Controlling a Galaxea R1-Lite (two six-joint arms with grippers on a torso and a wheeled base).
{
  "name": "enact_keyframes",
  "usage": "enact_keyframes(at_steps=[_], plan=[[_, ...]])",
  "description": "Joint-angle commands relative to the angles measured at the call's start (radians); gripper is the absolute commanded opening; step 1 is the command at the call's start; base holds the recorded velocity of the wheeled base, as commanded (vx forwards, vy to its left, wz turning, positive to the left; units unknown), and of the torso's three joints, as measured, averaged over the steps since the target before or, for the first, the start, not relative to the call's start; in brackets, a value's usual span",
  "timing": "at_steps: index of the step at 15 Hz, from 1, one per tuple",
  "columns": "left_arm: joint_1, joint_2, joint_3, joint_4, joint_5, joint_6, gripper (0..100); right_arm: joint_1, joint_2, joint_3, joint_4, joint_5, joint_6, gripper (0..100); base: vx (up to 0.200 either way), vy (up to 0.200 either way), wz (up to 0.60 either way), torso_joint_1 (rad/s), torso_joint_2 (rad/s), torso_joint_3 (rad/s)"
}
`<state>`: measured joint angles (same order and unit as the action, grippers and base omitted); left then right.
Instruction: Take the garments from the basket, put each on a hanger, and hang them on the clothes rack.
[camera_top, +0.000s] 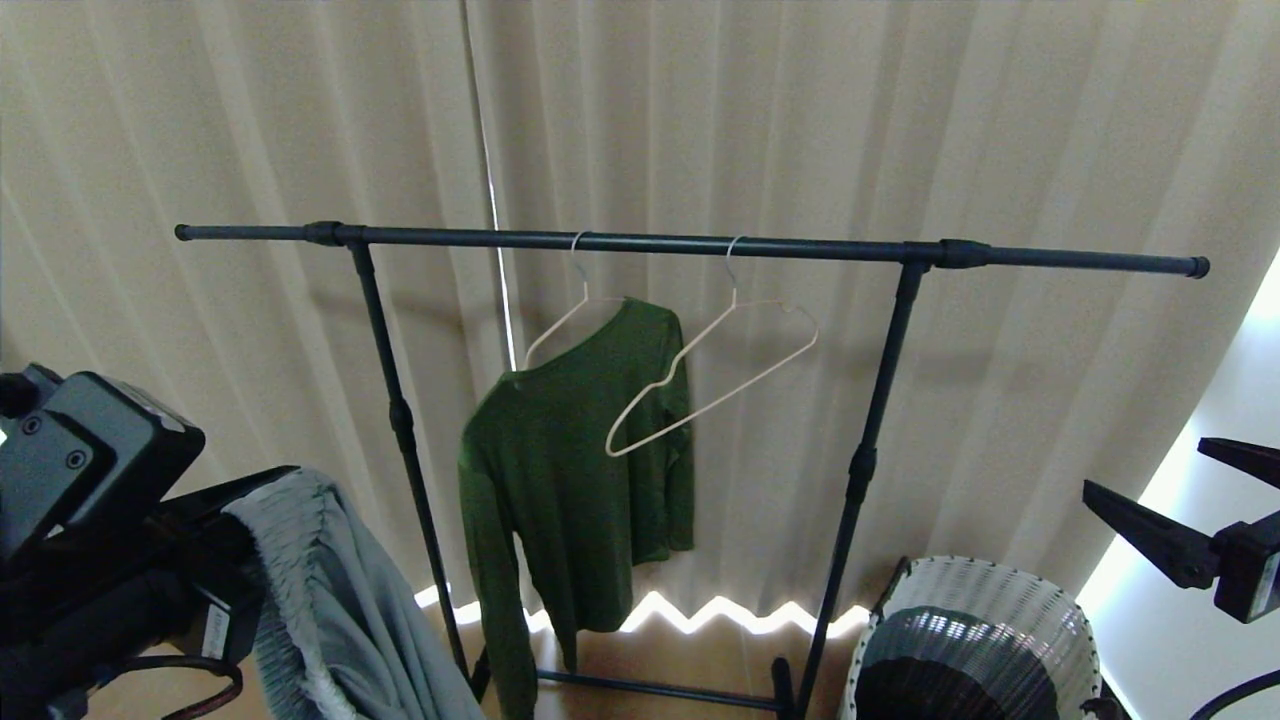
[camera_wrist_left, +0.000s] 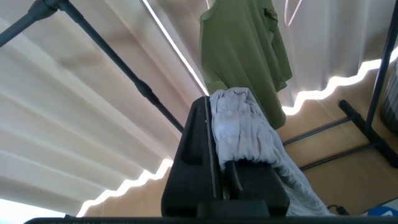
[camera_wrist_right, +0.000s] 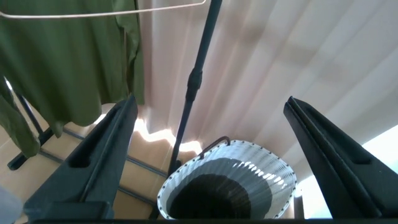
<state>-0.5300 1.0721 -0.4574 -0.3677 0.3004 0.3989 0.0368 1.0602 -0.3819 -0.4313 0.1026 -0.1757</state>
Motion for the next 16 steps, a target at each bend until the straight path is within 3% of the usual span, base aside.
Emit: enact_keyframes(at_steps=[1,13,16], plan=[[0.001,0.002,-0.004,0.0,0.0,0.001,0,0.0,0.004,-0.006,0.0,0.0,-0.001,100,0.0,0.0,0.0,0.0,0.0,0.0],[0.002,0.0,-0.007,0.0,0.003,0.023,0,-0.002,0.004,-0.005,0.0,0.0,-0.001,100,0.0,0.183,0.0,0.005,0.0,0.003],[0.001,-0.004,0.0,-0.004,0.002,0.028,0,-0.002,0.003,-0.006,-0.001,0.0,-0.001,100,0.0,0.0,0.0,0.0,0.0,0.0]])
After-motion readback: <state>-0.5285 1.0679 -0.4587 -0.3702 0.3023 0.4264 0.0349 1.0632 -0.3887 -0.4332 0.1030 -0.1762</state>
